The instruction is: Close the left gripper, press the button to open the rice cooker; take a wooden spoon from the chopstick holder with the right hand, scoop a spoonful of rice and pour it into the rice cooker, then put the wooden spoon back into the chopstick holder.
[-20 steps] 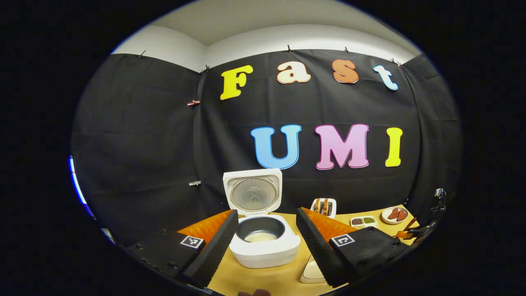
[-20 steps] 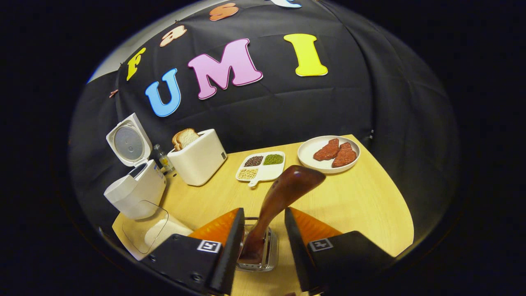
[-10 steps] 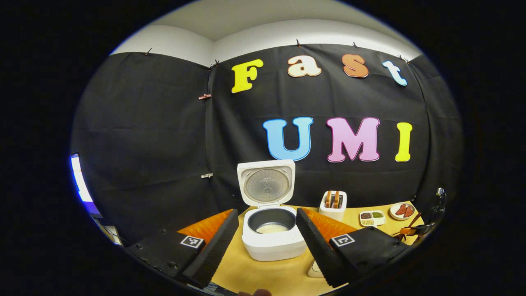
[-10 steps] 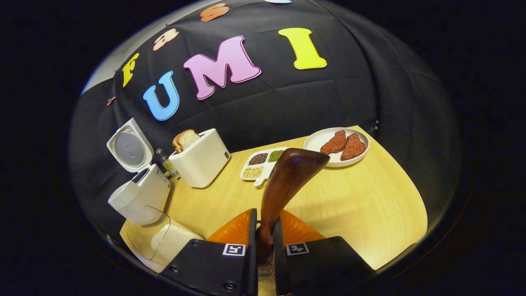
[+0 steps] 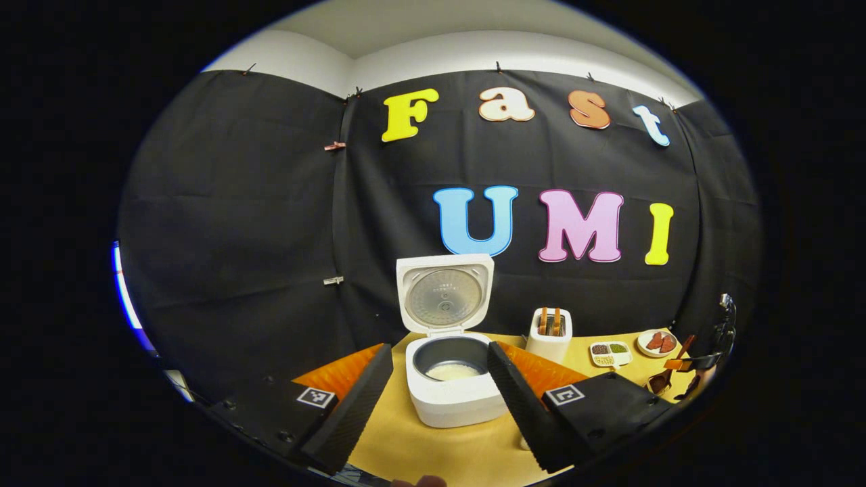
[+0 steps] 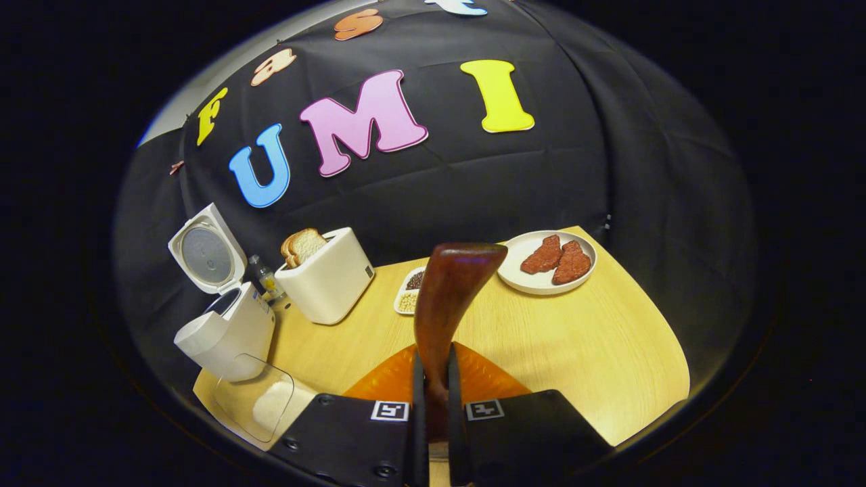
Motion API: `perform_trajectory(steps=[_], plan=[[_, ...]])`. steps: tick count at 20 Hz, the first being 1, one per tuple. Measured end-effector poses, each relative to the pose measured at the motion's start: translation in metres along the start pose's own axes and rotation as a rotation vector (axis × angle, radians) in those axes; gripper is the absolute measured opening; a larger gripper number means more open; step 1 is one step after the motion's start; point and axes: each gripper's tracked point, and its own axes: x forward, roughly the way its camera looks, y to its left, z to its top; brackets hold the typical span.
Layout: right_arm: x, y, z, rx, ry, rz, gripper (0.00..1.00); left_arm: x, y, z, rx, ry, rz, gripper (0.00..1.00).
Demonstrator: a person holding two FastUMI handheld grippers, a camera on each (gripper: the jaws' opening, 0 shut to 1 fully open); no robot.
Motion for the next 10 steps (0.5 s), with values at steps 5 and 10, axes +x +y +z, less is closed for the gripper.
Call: perform_trajectory(steps=[5,10], plan=[[-0.032,0.006,0.04,-0.005,-0.092,-0.066,0.12,0.012,0.03,-0.004,-0.019,-0.01,-0.034,0.97],[-0.079,0.049,0.087,-0.025,-0.194,-0.085,0.11,0.021,0.053,0.004,0.042,-0.061,-0.09,0.97]])
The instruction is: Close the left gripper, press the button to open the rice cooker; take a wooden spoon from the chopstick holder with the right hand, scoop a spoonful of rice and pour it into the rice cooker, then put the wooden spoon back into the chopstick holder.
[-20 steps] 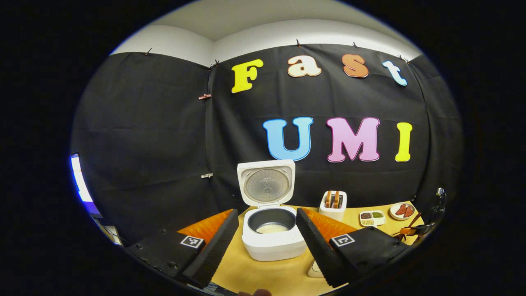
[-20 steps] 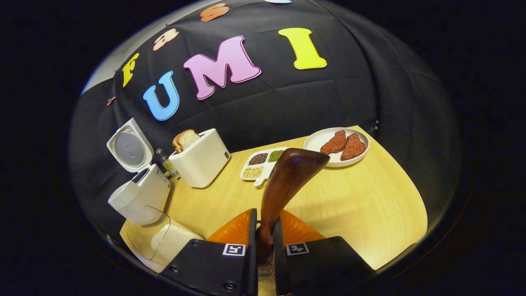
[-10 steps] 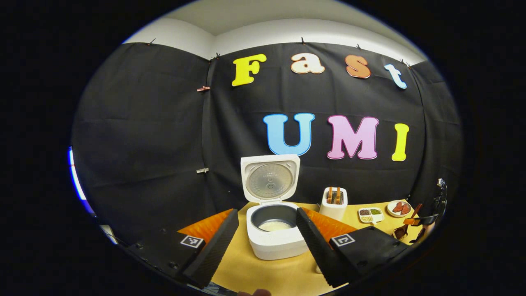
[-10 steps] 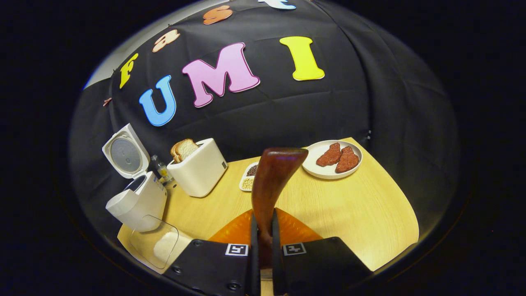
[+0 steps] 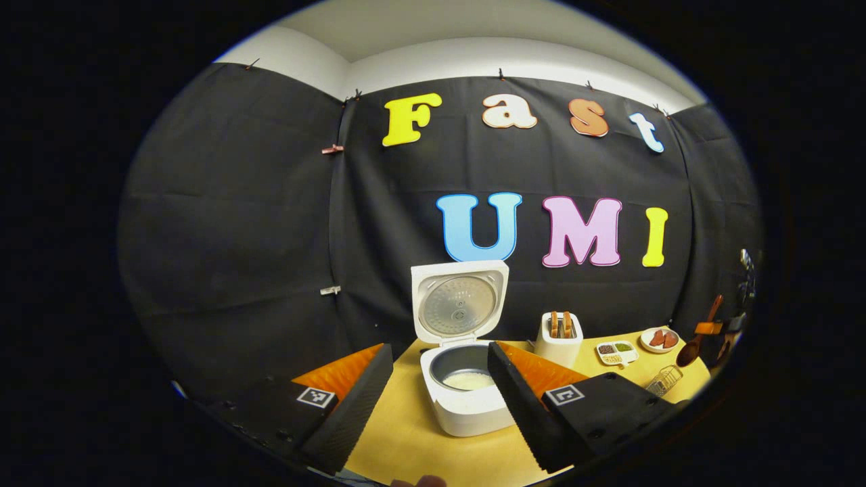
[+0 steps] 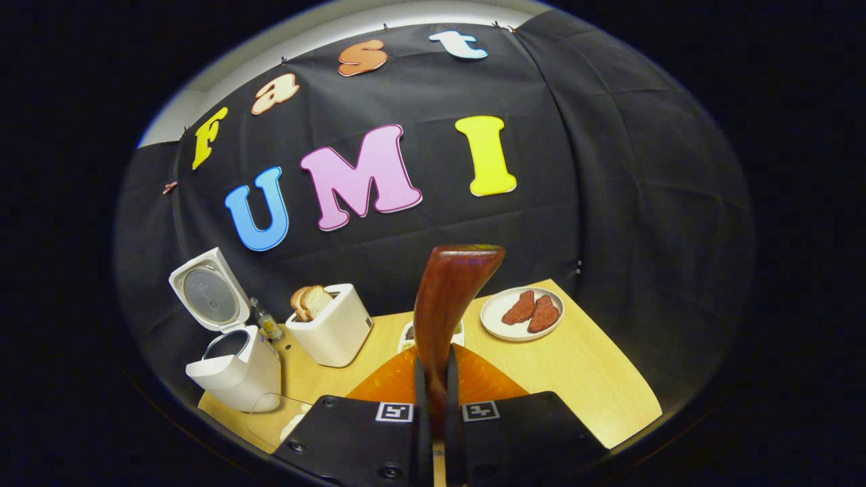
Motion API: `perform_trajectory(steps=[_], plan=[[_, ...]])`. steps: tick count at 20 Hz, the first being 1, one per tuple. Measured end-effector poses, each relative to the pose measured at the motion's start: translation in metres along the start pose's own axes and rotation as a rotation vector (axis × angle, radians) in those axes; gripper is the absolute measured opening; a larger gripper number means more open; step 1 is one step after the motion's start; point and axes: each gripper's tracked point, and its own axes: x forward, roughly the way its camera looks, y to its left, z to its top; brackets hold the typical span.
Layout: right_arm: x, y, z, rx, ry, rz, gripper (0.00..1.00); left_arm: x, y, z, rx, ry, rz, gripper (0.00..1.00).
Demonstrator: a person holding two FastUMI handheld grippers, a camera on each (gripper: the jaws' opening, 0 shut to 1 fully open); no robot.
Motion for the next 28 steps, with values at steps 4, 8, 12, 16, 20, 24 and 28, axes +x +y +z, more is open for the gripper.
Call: perform_trajectory(steps=[4,8,12,16,20,24,28], plan=[[-0.028,0.054,0.007,-0.035,-0.033,0.013,0.11,0.007,0.013,0.0,-0.003,-0.023,-0.065,0.97],[-0.036,0.116,-0.024,-0.108,0.001,0.04,0.11,0.013,0.027,-0.009,0.007,-0.028,-0.11,0.97],[-0.029,0.172,-0.07,-0.245,0.081,0.079,0.07,0.017,0.035,-0.018,-0.046,-0.014,-0.124,0.97],[-0.011,0.201,-0.124,-0.444,0.17,0.097,0.11,0.021,0.042,-0.024,-0.036,-0.007,-0.14,0.97],[0.01,0.199,-0.174,-0.622,0.256,0.023,0.12,0.02,0.057,-0.034,-0.03,-0.009,-0.141,0.97],[0.018,0.195,-0.213,-0.756,0.335,-0.025,0.12,0.02,0.063,-0.04,-0.032,0.004,-0.147,0.97],[0.018,0.198,-0.246,-0.826,0.391,-0.055,0.12,0.021,0.071,-0.046,-0.043,0.016,-0.14,0.97]])
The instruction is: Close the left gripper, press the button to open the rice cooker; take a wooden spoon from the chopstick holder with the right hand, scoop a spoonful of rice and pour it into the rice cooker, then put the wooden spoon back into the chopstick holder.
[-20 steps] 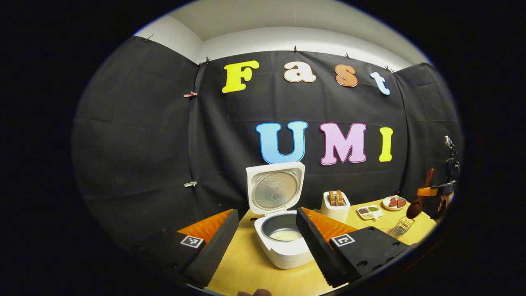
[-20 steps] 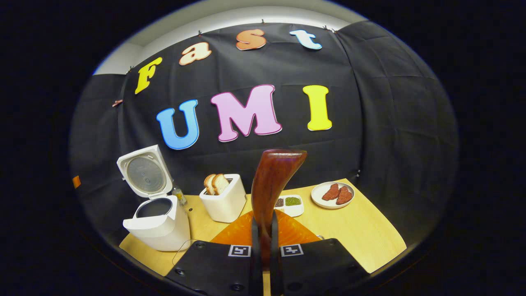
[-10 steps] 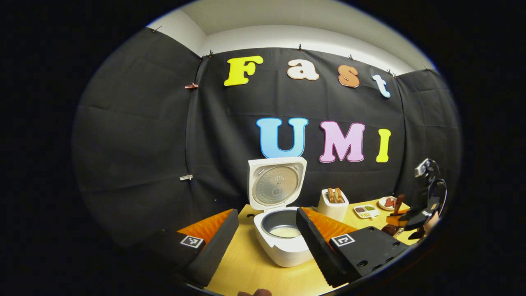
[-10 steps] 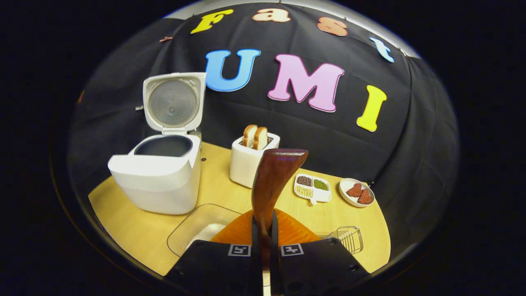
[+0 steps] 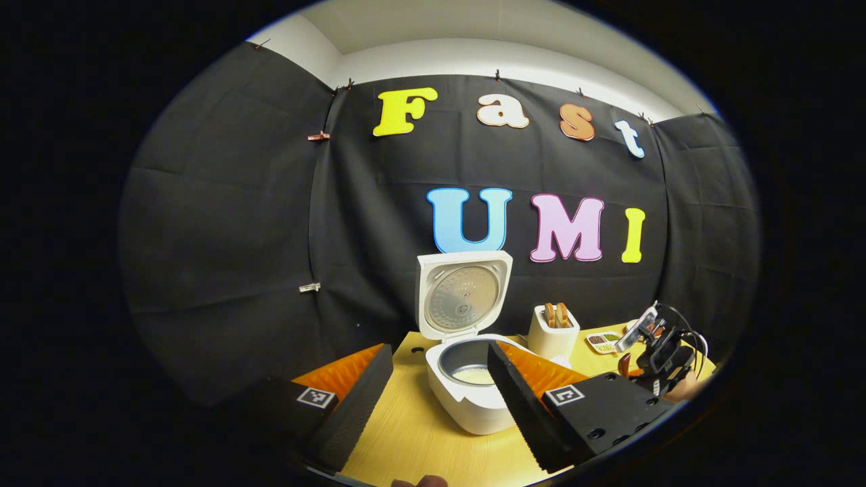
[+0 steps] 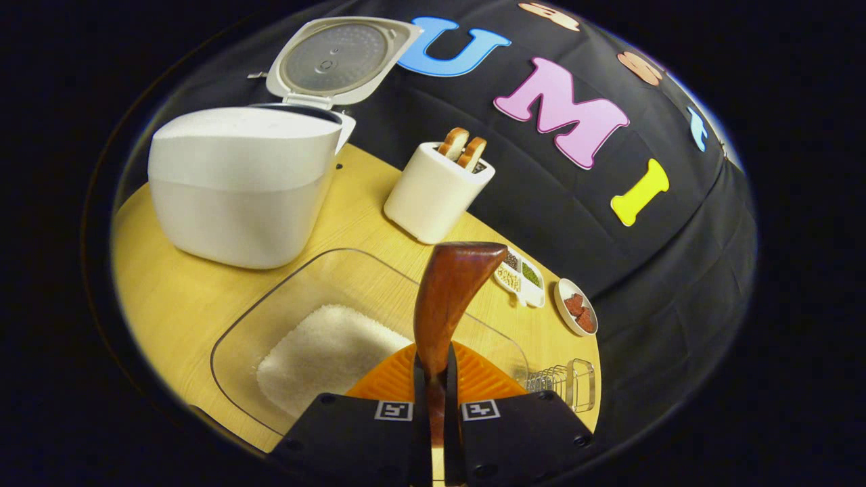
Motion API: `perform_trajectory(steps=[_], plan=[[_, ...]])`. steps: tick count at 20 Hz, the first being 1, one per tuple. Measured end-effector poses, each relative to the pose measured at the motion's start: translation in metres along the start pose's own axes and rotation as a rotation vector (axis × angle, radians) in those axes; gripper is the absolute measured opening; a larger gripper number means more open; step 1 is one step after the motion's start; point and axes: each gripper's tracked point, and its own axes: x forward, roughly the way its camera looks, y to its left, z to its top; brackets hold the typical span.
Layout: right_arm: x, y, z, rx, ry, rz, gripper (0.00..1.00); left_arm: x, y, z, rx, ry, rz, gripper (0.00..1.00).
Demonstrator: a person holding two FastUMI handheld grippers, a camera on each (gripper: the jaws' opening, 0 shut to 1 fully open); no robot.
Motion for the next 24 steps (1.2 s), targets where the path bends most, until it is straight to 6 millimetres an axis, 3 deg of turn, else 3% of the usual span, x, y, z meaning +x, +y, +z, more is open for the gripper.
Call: perform_trajectory(steps=[4,7,10,19,24], plan=[[-0.006,0.019,0.0,0.097,0.019,-0.005,0.12,-0.002,0.001,-0.003,-0.007,0.001,-0.002,0.97],[-0.009,0.035,0.01,0.23,0.014,0.042,0.12,-0.005,0.002,-0.006,-0.013,0.005,-0.005,0.97],[-0.011,0.038,0.017,0.399,0.023,0.078,0.12,-0.008,0.007,-0.006,-0.019,0.003,0.005,0.97],[-0.012,0.01,0.004,0.906,0.02,0.185,0.12,-0.019,0.011,-0.008,-0.006,0.008,0.015,0.97],[-0.015,-0.007,0.014,1.171,-0.048,0.239,0.12,-0.021,0.011,-0.008,0.004,0.012,0.019,0.97]])
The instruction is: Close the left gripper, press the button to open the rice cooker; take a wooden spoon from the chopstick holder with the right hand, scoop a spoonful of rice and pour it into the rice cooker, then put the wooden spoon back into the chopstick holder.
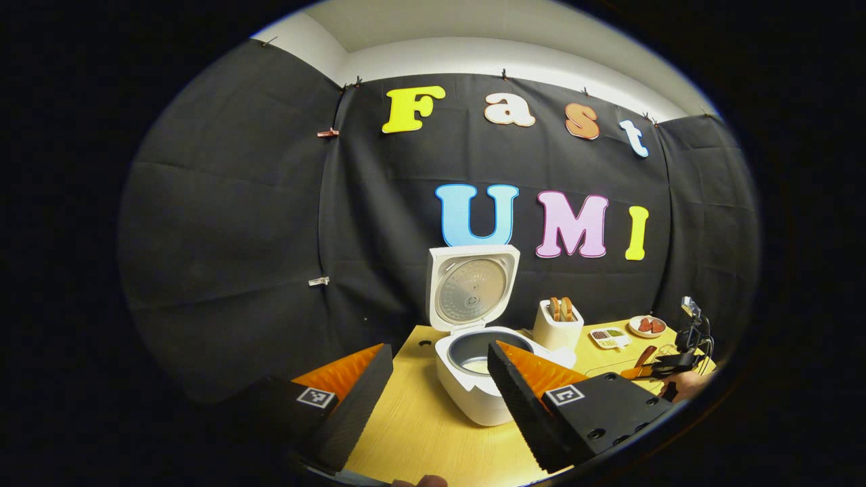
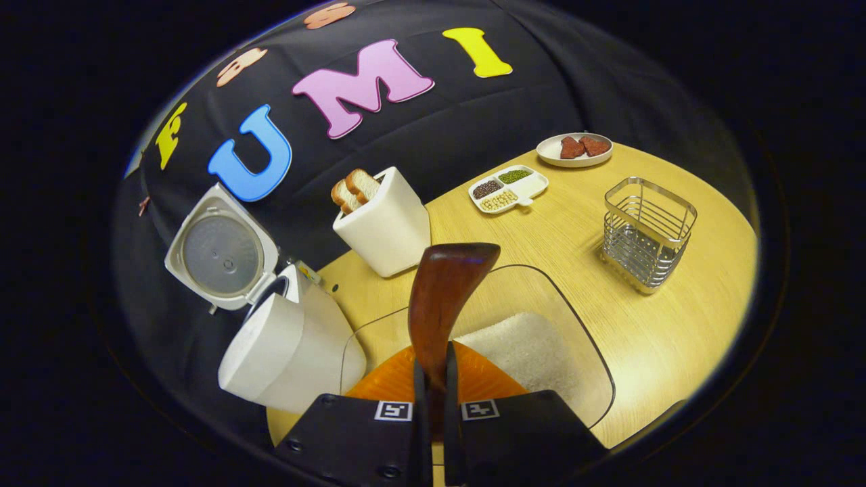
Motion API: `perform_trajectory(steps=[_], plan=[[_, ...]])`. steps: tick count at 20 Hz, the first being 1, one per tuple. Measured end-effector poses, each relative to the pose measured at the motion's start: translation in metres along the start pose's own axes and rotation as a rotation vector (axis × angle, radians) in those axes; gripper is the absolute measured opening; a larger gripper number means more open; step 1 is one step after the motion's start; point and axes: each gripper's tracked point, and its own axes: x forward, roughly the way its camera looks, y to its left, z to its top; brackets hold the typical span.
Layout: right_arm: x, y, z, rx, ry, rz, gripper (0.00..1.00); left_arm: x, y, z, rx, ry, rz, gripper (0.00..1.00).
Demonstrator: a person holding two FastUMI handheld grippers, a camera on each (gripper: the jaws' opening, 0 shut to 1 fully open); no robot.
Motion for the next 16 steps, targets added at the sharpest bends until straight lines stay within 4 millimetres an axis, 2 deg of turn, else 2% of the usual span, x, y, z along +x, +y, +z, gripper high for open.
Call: perform_trajectory(steps=[3,11,16], plan=[[-0.004,0.008,0.013,0.088,-0.029,0.076,0.11,0.001,-0.007,0.013,0.006,-0.004,-0.001,0.97],[-0.019,0.003,0.041,0.321,-0.051,0.17,0.12,-0.002,-0.005,0.013,-0.002,-0.008,0.004,0.97],[-0.035,0.014,0.072,0.438,-0.089,0.226,0.11,0.0,-0.008,0.012,-0.01,-0.005,-0.002,0.97]])
